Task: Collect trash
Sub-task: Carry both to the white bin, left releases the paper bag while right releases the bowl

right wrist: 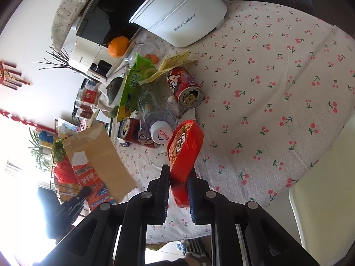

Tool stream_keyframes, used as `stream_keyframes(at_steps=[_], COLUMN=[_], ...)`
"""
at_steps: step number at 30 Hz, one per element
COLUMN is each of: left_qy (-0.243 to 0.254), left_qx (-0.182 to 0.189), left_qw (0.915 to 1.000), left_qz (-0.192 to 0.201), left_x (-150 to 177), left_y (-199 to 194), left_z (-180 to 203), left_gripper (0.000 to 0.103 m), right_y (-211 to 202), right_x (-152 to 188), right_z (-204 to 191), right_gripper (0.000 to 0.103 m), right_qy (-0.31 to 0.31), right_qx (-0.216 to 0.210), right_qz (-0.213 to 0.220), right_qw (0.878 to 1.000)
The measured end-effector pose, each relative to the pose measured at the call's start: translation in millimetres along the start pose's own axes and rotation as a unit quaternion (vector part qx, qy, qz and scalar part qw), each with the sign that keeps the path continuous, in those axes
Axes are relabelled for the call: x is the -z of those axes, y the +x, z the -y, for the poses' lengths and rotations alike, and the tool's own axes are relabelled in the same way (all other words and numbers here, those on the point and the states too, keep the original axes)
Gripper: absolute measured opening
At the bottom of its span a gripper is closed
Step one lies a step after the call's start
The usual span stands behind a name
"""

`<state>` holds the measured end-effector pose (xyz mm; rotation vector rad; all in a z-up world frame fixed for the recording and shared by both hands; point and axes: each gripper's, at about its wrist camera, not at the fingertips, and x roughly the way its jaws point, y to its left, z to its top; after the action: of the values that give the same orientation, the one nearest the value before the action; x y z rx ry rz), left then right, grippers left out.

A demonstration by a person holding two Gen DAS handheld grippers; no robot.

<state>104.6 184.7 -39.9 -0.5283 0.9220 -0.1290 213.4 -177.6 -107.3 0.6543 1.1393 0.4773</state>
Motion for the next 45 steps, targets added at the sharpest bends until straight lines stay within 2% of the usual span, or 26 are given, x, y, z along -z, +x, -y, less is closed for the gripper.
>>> stream_keyframes(at_steps=[6,12,15,19,24,27,31,38,39,40,41,42,43,45], left_qy=[0.029,0.082,0.117,0.169,0.226,0.246,0.247,0.249,0.256,0.264,0.272,0.277,0.281,0.288], left_qx=[0.049,0.089,0.104,0.122,0.125,0.123,0.117,0.1,0.09,0.079,0.071,0.065,0.06,0.053], left_qw=[0.9984,0.9921,0.9858,0.9713,0.9477,0.9369,0.9309,0.9254,0.9248,0.9244,0.924,0.9243,0.9254,0.9259], left_qz=[-0.006,-0.034,-0.061,-0.115,-0.187,-0.216,-0.243,-0.268,-0.267,-0.263,-0.259,-0.254,-0.248,-0.239], left_x=[8.8,24.5,38.8,71.0,122.7,148.3,168.1,180.8,182.3,183.6,182.4,180.9,178.4,171.9], left_y=[-4.5,14.7,35.3,72.8,122.5,144.6,170.2,202.1,204.4,204.6,204.5,202.0,198.8,189.4], left_z=[30.8,86.6,123.2,177.4,235.4,258.3,277.1,287.8,287.8,287.0,287.4,286.2,284.3,280.9], left_gripper=[0.005,0.005,0.005,0.005,0.005,0.005,0.005,0.006,0.013,0.026,0.035,0.054,0.063,0.067], right_y=[-44.8,-97.6,-124.2,-159.2,-196.4,-212.8,-235.0,-251.5,-251.0,-250.5,-249.2,-247.9,-245.8,-240.2], right_x=[7.9,10.6,13.4,18.1,27.8,33.5,41.3,47.4,47.6,47.6,47.1,46.8,46.6,45.9], right_z=[11.9,29.5,42.7,65.7,99.2,118.6,145.7,169.6,170.2,170.7,170.9,171.1,170.8,170.8], right_gripper=[0.016,0.016,0.016,0.016,0.016,0.014,0.013,0.013,0.013,0.013,0.013,0.013,0.013,0.013], right_qy=[-0.003,-0.004,0.004,0.022,0.049,0.06,0.081,0.098,0.097,0.097,0.096,0.095,0.094,0.092], right_qx=[0.008,0.03,0.044,0.072,0.116,0.15,0.182,0.187,0.186,0.186,0.186,0.186,0.186,0.187], right_qz=[0.025,0.067,0.09,0.118,0.141,0.148,0.154,0.153,0.151,0.149,0.147,0.144,0.142,0.134], right_qw=[1.0,0.997,0.995,0.99,0.982,0.976,0.968,0.965,0.966,0.966,0.967,0.967,0.968,0.969])
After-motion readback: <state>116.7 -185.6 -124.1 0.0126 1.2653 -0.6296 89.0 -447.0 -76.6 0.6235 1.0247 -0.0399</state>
